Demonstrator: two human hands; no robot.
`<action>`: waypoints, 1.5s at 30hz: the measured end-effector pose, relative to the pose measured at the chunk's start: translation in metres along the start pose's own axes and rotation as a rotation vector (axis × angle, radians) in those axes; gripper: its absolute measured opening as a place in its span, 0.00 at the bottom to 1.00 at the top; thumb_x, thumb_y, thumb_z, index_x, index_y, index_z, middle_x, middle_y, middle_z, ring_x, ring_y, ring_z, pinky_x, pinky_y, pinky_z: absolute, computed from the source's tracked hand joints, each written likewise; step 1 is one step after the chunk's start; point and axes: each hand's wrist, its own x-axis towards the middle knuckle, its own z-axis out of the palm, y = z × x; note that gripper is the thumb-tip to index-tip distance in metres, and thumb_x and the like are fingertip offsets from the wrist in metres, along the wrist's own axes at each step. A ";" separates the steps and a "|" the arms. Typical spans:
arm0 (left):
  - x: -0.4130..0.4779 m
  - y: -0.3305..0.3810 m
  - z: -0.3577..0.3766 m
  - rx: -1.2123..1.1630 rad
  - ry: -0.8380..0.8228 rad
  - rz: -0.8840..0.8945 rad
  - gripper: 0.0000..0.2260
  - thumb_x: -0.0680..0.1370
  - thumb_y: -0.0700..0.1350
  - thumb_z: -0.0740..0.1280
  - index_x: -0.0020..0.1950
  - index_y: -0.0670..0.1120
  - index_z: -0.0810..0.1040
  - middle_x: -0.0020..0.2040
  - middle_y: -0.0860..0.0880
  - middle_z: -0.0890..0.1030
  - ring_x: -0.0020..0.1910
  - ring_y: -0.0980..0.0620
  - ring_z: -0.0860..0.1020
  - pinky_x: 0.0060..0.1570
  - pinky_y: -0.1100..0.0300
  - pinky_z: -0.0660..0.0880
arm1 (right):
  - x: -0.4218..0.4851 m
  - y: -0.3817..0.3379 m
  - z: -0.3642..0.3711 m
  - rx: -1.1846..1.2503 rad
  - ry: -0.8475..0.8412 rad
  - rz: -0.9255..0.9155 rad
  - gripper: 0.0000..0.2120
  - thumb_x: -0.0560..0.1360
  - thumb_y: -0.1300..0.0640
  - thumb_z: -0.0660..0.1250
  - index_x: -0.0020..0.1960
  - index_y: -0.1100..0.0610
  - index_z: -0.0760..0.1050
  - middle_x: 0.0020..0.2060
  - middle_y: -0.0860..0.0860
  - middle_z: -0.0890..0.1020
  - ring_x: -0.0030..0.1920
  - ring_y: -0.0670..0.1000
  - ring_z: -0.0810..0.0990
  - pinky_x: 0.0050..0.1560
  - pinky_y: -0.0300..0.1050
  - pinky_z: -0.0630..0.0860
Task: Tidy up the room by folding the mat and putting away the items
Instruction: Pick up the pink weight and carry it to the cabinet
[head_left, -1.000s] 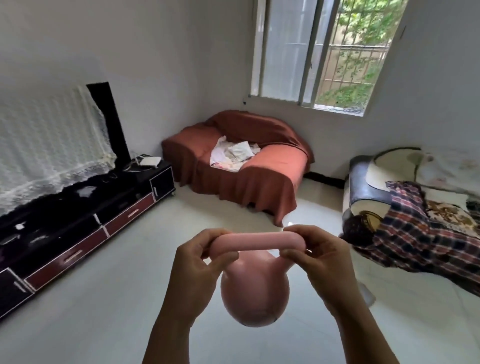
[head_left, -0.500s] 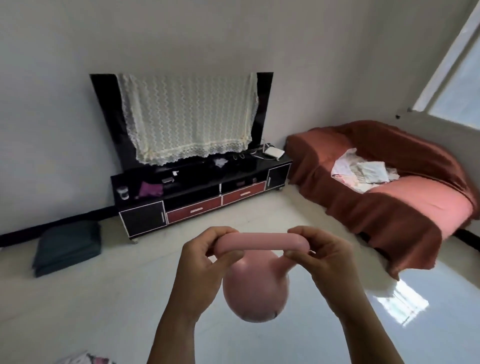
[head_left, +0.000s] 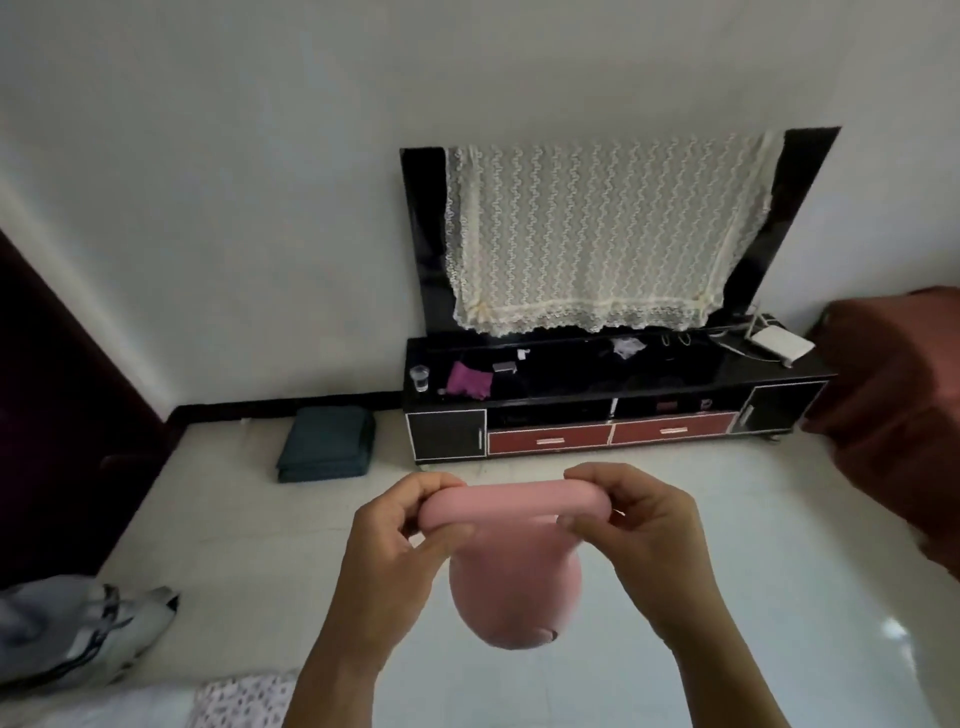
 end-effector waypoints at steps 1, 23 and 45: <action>0.012 0.000 0.000 0.001 0.034 -0.006 0.18 0.72 0.36 0.76 0.51 0.59 0.83 0.47 0.54 0.84 0.47 0.52 0.81 0.45 0.57 0.81 | 0.020 0.004 0.003 0.007 -0.035 -0.007 0.21 0.64 0.74 0.77 0.46 0.49 0.84 0.42 0.46 0.87 0.43 0.49 0.84 0.45 0.43 0.82; 0.264 -0.068 -0.095 -0.053 0.232 -0.083 0.15 0.69 0.43 0.79 0.52 0.57 0.83 0.47 0.55 0.84 0.48 0.53 0.82 0.45 0.56 0.82 | 0.299 0.061 0.155 0.067 -0.313 0.020 0.19 0.65 0.73 0.77 0.50 0.55 0.84 0.44 0.52 0.87 0.45 0.51 0.85 0.49 0.43 0.80; 0.519 -0.156 -0.313 0.051 0.599 -0.268 0.15 0.69 0.35 0.77 0.52 0.51 0.84 0.46 0.54 0.86 0.49 0.51 0.84 0.43 0.61 0.82 | 0.585 0.113 0.470 0.194 -0.673 0.042 0.23 0.63 0.80 0.74 0.47 0.55 0.84 0.43 0.49 0.87 0.45 0.46 0.85 0.49 0.37 0.79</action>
